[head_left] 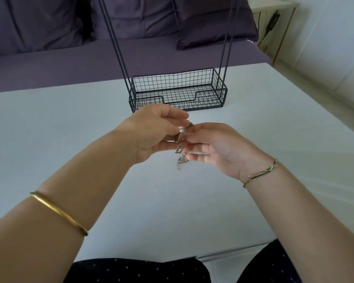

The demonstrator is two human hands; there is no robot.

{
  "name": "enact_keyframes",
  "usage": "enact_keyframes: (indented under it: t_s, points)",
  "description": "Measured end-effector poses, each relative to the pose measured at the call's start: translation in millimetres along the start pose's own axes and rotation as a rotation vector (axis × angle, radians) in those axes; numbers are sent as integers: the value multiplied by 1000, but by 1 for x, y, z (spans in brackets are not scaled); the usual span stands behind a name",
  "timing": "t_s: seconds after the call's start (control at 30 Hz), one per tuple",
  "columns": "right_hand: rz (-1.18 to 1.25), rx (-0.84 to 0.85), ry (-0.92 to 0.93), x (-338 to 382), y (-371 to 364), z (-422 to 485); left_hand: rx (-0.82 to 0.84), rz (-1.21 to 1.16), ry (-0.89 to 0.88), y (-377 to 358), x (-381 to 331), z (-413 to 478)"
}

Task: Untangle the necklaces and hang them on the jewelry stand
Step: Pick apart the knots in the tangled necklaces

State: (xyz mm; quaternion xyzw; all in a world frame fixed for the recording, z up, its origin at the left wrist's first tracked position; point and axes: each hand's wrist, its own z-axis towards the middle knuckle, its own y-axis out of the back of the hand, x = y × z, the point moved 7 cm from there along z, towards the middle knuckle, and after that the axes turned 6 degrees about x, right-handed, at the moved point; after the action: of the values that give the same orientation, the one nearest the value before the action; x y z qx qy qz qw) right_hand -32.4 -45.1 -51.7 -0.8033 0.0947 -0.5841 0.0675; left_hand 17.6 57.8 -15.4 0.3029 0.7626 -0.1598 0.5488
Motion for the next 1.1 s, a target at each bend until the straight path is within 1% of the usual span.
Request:
enact_keyframes:
  t_s: [0.17,0.27,0.37,0.43,0.57,0.7,0.77,0.87,1.0,1.1]
  points:
    - [261,-7,-54,-7,1,3,-18,38,-11,0,-2,-1]
    - [338,-41,-19,-6,4,3,-36,51,-15,1,-3,-1]
    - [298,-83,54,-1,10,3,-24,0,7,-2,-2,-3]
    - [242,-57,73,1,9,4,-28,-48,16,-3,-1,-3]
    - [-6,11,116,3,2,4,-44,-80,9,-3,-3,-3]
    - [-274,-114,186,11,10,0,-91,-10,3,3,-4,-2]
    - [-358,-151,199,15,13,-2,-126,48,-8,8,-4,-2]
    - [-334,-114,161,15,13,-2,-152,105,-24,10,-5,0]
    - [-156,-40,105,12,7,-1,-163,222,-47,11,-6,2]
    - [-115,-71,111,12,10,-1,-169,373,-90,9,-8,1]
